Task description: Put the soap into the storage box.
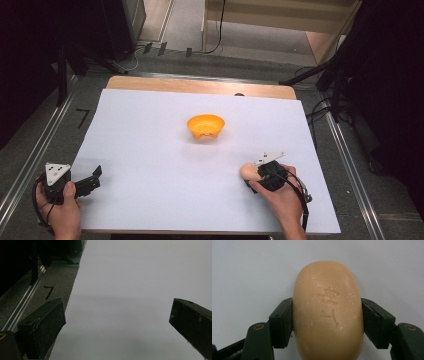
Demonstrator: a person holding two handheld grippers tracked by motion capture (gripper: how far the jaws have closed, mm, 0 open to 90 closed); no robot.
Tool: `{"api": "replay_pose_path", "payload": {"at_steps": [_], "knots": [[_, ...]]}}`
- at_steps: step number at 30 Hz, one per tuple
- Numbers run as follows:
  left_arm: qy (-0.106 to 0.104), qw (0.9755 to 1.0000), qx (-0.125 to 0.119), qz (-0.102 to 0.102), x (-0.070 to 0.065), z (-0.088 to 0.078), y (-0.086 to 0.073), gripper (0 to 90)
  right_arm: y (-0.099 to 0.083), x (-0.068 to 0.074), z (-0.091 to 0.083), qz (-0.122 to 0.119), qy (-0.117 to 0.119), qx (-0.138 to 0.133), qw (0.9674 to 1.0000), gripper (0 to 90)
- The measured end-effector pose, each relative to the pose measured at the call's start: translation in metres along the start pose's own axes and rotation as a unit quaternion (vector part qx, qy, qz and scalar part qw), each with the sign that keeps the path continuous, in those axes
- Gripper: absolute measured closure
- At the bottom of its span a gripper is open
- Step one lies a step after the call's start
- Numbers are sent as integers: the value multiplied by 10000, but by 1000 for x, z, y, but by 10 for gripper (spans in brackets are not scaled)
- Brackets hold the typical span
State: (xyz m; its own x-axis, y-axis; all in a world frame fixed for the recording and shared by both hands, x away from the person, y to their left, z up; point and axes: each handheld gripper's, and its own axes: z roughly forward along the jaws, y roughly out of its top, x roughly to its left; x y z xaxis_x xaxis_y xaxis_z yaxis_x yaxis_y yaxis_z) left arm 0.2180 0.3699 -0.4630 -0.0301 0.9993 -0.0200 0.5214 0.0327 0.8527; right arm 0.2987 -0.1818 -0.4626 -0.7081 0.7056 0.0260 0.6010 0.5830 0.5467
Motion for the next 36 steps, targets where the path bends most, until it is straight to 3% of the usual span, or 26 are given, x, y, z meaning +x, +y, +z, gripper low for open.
{"api": "replay_pose_path", "payload": {"at_steps": [7,13,20,28,36], "knots": [[53,10000,-3,-44,0,0,0,28,11,-8,-8,-396,71,-72,9992,334],[46,10000,-26,-34,0,0,0,13,28,-15,-9,-518,262,-138,9982,334],[23,10000,-9,8,-1,0,0,11,50,-20,-9,-890,374,-142,9952,334],[-103,9999,15,-120,3,1,0,0,76,-24,-12,-1131,410,-139,9926,334],[-157,9998,18,-109,3,1,0,0,100,-28,-9,-1428,524,-144,9883,334]]}}
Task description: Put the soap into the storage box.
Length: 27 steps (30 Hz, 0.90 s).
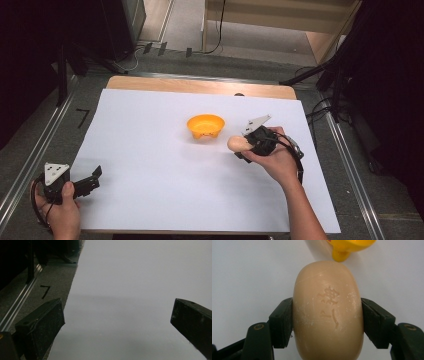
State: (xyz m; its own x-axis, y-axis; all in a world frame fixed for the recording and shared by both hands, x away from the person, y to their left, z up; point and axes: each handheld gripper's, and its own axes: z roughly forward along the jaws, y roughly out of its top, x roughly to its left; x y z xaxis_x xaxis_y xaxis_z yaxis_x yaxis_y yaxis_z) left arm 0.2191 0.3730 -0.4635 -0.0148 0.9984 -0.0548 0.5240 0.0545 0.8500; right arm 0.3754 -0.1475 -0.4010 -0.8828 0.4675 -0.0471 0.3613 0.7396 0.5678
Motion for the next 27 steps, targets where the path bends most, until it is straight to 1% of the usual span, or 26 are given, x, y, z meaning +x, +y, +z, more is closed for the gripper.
{"api": "replay_pose_path", "payload": {"at_steps": [2,5,7,8,11,12,13,15,17,20,22,25,27], "knots": [[-13,10000,11,6,0,0,0,0,5,-3,0,-75,31,-22,10000,334],[-20,10000,13,10,0,0,0,0,11,-9,1,-104,63,-103,9999,334],[-17,10000,-2,3,0,0,0,0,15,-13,3,-159,86,-110,9998,334],[-16,10000,-1,12,0,0,0,0,17,-14,3,-148,79,-92,9998,334],[-29,10000,3,21,0,0,0,0,26,-16,6,-335,35,-147,9993,333],[-34,10000,9,28,0,0,0,0,28,-16,6,-355,30,-164,9992,333],[-33,10000,6,25,0,0,0,0,31,-17,7,-434,80,-211,9988,333],[-51,10000,0,-7,1,0,0,0,35,-18,9,-506,133,-196,9984,333],[-65,10000,1,-22,1,-1,0,0,39,-19,10,-585,148,-125,9981,333],[-67,10000,18,-14,2,0,0,0,46,-22,11,-703,181,-72,9973,333],[-73,10000,36,-1,1,0,0,0,50,-23,12,-781,195,-81,9967,333],[-83,10000,30,-22,1,0,0,0,56,-25,13,-814,268,-76,9963,333],[-84,10000,30,-24,1,0,0,0,62,-26,15,-937,269,-75,9952,333]]}}
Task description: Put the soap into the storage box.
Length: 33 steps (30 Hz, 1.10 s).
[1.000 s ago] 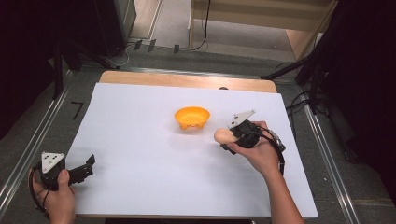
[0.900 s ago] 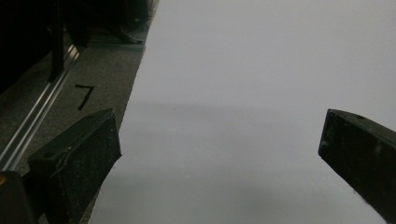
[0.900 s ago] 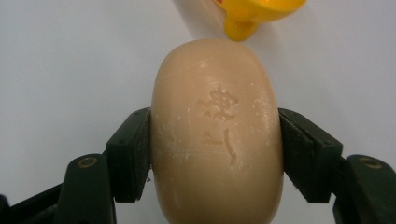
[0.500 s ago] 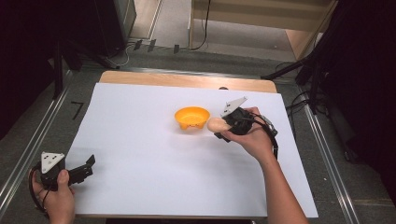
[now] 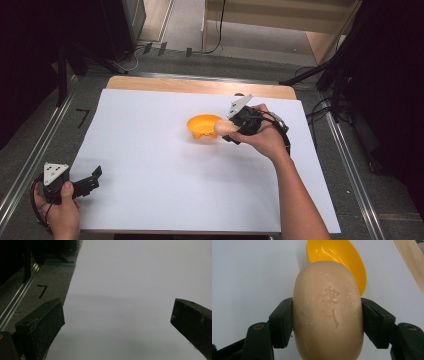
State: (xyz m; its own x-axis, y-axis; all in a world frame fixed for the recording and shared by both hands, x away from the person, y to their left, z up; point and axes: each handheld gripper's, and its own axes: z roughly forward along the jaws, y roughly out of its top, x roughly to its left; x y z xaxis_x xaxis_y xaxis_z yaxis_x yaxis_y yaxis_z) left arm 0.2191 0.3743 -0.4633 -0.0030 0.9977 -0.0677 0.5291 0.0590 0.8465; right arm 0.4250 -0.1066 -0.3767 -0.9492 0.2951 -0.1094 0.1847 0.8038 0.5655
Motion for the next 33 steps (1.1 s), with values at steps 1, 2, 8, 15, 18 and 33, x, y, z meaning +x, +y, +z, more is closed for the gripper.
{"api": "replay_pose_path", "payload": {"at_steps": [1,2,8,15,18,33], "knots": [[5,10000,8,17,0,0,0,0,2,0,1,-14,3,-4,10000,333],[9,10000,2,24,0,0,0,0,5,-1,2,-48,30,-26,10000,333],[-12,10000,26,25,0,0,0,0,19,-4,11,-236,142,-27,9996,333],[-25,10000,22,1,0,0,0,0,33,-8,25,-414,204,74,9989,333],[-41,10000,20,-12,1,1,0,0,37,-11,30,-465,209,49,9987,333],[-42,9999,104,27,0,2,1,0,51,-27,61,-1036,544,283,9927,331]]}}
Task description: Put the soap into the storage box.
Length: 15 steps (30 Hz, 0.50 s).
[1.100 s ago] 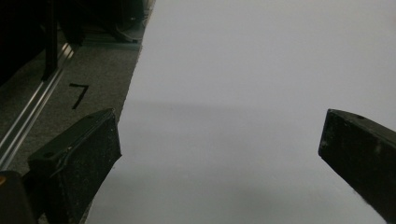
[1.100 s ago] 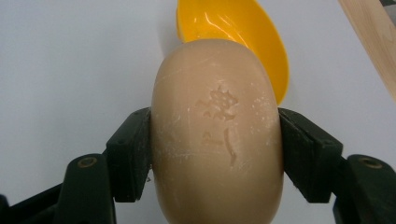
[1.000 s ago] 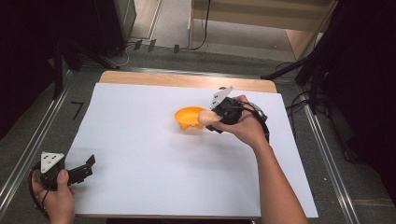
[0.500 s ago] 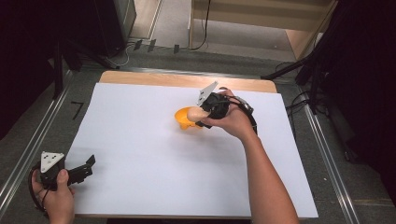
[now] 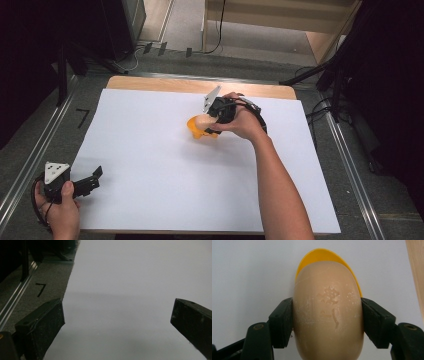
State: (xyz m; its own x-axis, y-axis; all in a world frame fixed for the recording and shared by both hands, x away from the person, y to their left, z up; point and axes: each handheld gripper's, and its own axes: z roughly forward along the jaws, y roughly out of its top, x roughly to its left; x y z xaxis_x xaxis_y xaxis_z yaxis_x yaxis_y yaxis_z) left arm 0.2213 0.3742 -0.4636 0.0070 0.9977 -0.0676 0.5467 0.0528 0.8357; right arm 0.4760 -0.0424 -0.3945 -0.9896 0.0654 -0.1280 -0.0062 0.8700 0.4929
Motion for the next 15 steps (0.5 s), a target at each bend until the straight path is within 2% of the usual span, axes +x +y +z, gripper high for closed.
{"api": "replay_pose_path", "payload": {"at_steps": [11,13,15], "knots": [[-21,10000,9,-39,1,0,0,0,-2,-6,12,159,255,40,9995,321],[-21,10000,20,-55,1,0,0,0,-2,-6,12,222,333,-37,9992,299],[-16,10000,20,-56,1,0,0,0,-2,-6,9,283,264,-185,9991,298]]}}
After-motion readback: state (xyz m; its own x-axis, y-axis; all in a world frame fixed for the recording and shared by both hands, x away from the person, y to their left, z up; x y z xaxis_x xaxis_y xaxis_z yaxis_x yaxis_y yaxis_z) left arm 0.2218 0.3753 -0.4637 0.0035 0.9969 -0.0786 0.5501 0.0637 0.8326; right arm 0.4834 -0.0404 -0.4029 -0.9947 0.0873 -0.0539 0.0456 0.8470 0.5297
